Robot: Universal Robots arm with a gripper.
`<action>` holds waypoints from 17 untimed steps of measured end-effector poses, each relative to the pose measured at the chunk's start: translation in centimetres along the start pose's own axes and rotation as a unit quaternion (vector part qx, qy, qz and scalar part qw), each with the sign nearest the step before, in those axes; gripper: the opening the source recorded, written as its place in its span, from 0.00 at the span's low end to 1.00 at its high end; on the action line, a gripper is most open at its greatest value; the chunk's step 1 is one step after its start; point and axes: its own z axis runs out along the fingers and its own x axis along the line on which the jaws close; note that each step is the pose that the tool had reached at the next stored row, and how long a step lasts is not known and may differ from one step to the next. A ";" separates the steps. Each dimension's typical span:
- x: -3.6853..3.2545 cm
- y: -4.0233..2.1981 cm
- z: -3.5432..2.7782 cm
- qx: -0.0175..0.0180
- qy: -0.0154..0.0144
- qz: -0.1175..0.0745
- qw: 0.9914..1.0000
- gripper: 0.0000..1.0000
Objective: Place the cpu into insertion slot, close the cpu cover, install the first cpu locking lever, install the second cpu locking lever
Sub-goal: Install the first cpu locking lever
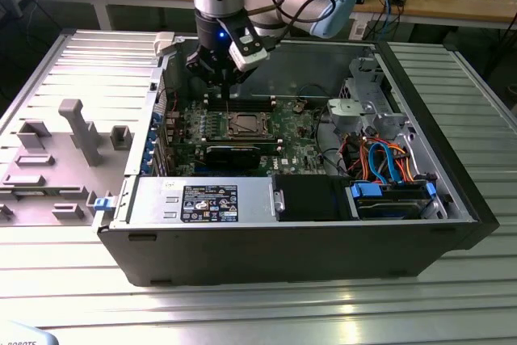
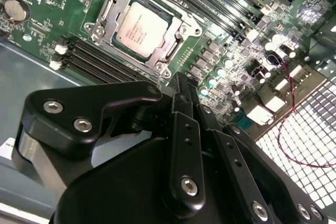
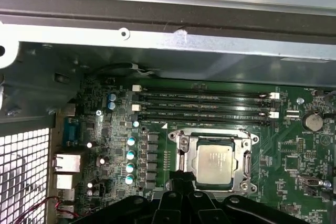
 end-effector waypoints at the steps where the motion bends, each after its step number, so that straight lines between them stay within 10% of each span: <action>1: 0.08 0.02 0.01 0.000 0.000 0.000 1.000 0.11; 17: 0.74 0.31 0.04 -0.005 0.000 0.000 1.000 0.11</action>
